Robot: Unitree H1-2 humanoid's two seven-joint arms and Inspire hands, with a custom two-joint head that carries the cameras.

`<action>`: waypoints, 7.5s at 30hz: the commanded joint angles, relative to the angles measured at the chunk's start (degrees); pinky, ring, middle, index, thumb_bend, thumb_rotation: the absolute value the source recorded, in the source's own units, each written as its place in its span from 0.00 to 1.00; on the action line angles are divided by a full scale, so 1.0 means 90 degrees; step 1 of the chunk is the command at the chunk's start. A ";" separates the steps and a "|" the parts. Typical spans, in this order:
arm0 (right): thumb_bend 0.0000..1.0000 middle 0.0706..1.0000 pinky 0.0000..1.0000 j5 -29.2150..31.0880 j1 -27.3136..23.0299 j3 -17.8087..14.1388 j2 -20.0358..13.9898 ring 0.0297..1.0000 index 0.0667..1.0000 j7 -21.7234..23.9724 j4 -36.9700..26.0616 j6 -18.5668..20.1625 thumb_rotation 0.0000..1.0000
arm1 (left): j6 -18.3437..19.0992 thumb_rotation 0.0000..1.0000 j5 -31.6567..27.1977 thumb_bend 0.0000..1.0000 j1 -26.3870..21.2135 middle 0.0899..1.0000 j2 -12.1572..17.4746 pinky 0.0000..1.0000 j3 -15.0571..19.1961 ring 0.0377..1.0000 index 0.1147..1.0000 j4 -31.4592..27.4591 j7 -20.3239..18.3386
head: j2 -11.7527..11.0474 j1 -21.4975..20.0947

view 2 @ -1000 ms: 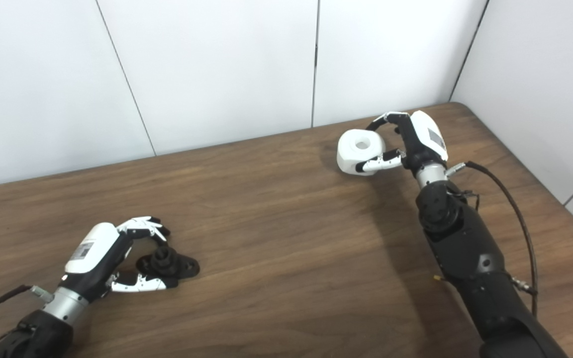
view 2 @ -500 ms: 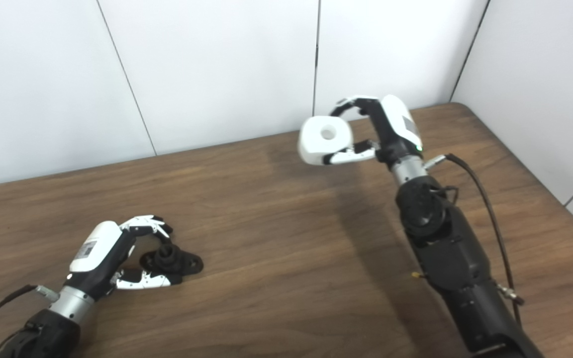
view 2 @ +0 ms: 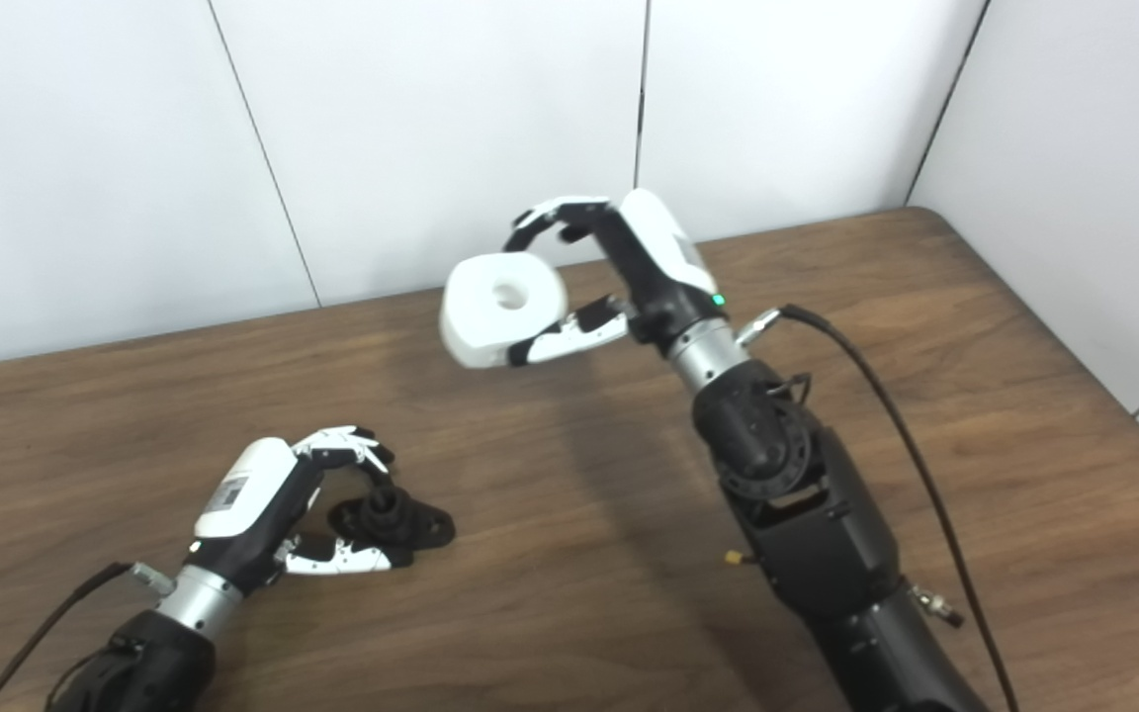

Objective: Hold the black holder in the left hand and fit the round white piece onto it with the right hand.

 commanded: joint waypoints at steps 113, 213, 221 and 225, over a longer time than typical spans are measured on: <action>0.52 0.68 0.66 0.0280 0.1361 0.0383 -0.0461 0.77 0.45 0.1606 -0.1040 -0.0550 0.14 | 0.0511 0.05 0.0125 0.52 0.0453 0.69 -0.0546 0.95 -0.0309 0.82 0.42 -0.1242 -0.0536 | 0.0483 0.0177; 0.52 0.64 0.59 -0.0520 0.1170 0.0335 -0.1177 0.74 0.44 0.2005 -0.1306 -0.1709 0.14 | 0.0634 0.05 0.0165 0.52 0.0527 0.69 -0.0653 0.95 -0.0340 0.83 0.42 -0.1328 -0.0573 | 0.0611 0.0040; 0.52 0.65 0.60 -0.0507 0.1039 0.0286 -0.1167 0.75 0.44 0.1960 -0.1185 -0.1704 0.13 | 0.0664 0.05 0.0155 0.52 0.0537 0.69 -0.0659 0.95 -0.0336 0.83 0.42 -0.1360 -0.0594 | 0.0616 0.0032; 0.52 0.65 0.61 -0.0535 0.0920 0.0300 -0.1152 0.75 0.44 0.1962 -0.1120 -0.1715 0.13 | 0.0667 0.05 0.0160 0.52 0.0545 0.69 -0.0673 0.95 -0.0365 0.83 0.42 -0.1370 -0.0608 | 0.0613 0.0040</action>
